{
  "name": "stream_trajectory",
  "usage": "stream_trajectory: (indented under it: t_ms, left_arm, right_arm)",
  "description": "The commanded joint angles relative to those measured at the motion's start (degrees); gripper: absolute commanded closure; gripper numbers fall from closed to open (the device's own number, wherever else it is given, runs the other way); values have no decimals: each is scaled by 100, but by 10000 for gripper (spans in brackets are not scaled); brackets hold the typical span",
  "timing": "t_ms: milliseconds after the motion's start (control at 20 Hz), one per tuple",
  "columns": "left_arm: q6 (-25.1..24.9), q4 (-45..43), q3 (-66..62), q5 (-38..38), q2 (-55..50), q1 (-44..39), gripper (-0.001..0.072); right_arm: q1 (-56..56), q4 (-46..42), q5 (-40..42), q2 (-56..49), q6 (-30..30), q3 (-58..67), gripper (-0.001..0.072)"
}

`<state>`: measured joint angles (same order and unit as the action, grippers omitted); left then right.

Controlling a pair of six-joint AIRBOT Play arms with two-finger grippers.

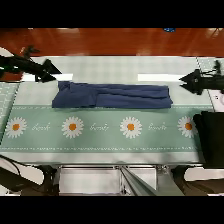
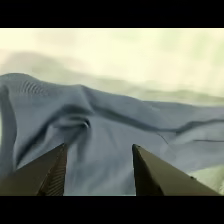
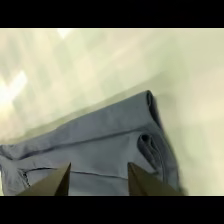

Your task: Fold the shirts.

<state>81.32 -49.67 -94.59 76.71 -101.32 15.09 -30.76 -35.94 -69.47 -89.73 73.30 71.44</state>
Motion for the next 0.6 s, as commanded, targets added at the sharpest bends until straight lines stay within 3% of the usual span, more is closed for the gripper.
stream_trajectory:
  t_ms: [0,100,300,550]
  left_arm:
    - [-662,-181,737,39,1329,153,207]
    - [-717,-146,2052,-826,2481,85,207]
    - [-914,-184,4435,-2302,4419,-304,207]
    - [-905,-179,5174,-2175,4656,-435,207]
  right_arm:
    - [-522,-647,-66,957,-72,-114,296]
    - [-610,-1215,474,1368,284,-647,295]
    - [-616,-883,1209,1368,295,-1777,295]
    - [-396,-374,1211,525,-74,-1888,291]
